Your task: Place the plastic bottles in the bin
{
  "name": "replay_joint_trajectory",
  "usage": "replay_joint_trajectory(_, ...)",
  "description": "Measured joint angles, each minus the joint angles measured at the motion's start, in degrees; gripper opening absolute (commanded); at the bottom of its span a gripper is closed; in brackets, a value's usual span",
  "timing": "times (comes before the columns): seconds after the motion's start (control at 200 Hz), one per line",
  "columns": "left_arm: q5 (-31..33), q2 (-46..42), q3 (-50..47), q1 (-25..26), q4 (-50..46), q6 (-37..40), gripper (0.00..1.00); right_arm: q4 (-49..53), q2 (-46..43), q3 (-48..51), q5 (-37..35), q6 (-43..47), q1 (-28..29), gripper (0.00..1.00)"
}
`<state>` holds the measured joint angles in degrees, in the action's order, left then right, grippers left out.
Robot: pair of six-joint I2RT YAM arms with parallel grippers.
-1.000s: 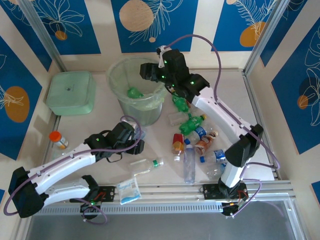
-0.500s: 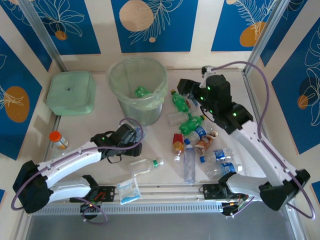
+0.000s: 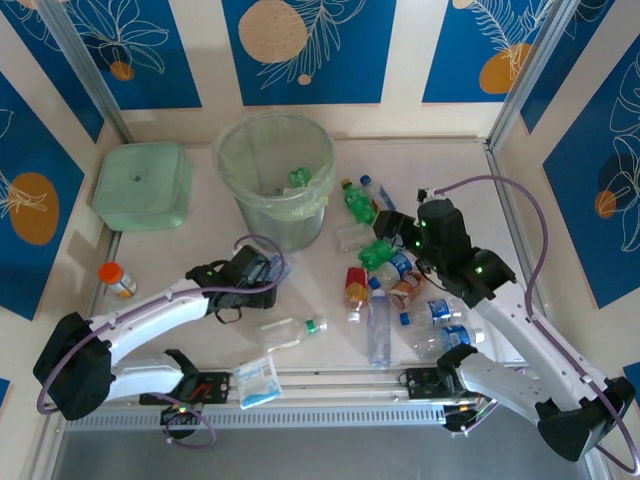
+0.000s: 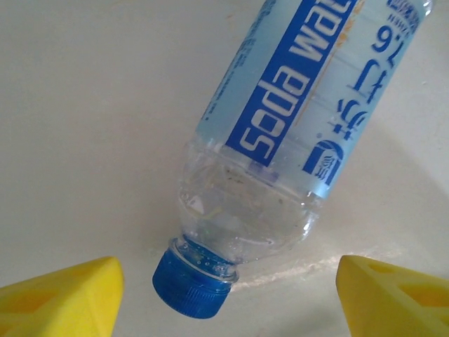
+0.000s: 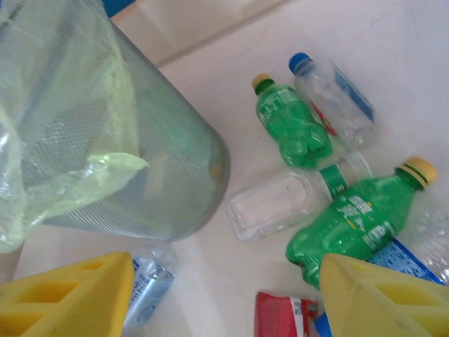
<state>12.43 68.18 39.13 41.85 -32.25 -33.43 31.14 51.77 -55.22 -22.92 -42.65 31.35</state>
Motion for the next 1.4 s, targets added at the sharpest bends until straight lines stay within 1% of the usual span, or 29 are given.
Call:
replay_joint_trajectory(0.175, -1.3, 0.2, -1.1, -0.1, 0.8, 0.2, 0.76, 1.7, -2.5, 0.3, -0.6, -0.5, -0.8, 0.71)
replay_joint_trajectory(0.31, -3.2, 0.2, -2.8, -0.1, 1.9, 0.3, 0.74, 2.3, -3.9, 0.5, -0.7, -0.5, -2.4, 0.71)
replay_joint_trajectory(0.525, -6.4, 0.3, -3.8, -0.1, 3.2, 1.3, 0.76, 2.9, -4.8, 1.0, -0.2, -0.9, -4.9, 0.71)
replay_joint_trajectory(0.725, -7.2, 2.5, -3.8, -0.1, 4.1, 2.4, 0.62, 3.3, -4.8, 1.8, 0.4, -1.1, -5.2, 0.71)
replay_joint_trajectory(0.83, -8.0, 3.6, -3.8, -0.1, 4.4, 2.9, 0.57, 3.2, -4.8, 1.8, 0.5, -1.1, -5.6, 0.71)
replay_joint_trajectory(1.015, -7.9, 3.7, -3.7, -0.1, 4.3, 3.9, 0.52, 3.3, -5.2, 2.3, 1.1, -1.1, -6.8, 0.71)
replay_joint_trajectory(1.155, -7.9, 3.7, -3.7, -0.1, 4.3, 4.0, 0.44, 3.4, -5.6, 2.8, 1.6, -1.1, -7.5, 0.71)
replay_joint_trajectory(1.301, -7.9, 3.7, -3.6, -0.1, 4.3, 4.0, 0.42, 3.5, -5.9, 3.4, 1.9, -1.3, -7.7, 0.71)
replay_joint_trajectory(1.396, -7.9, 3.7, -3.6, -0.1, 4.3, 4.3, 0.42, 3.7, -6.3, 3.7, 1.9, -1.3, -7.8, 0.71)
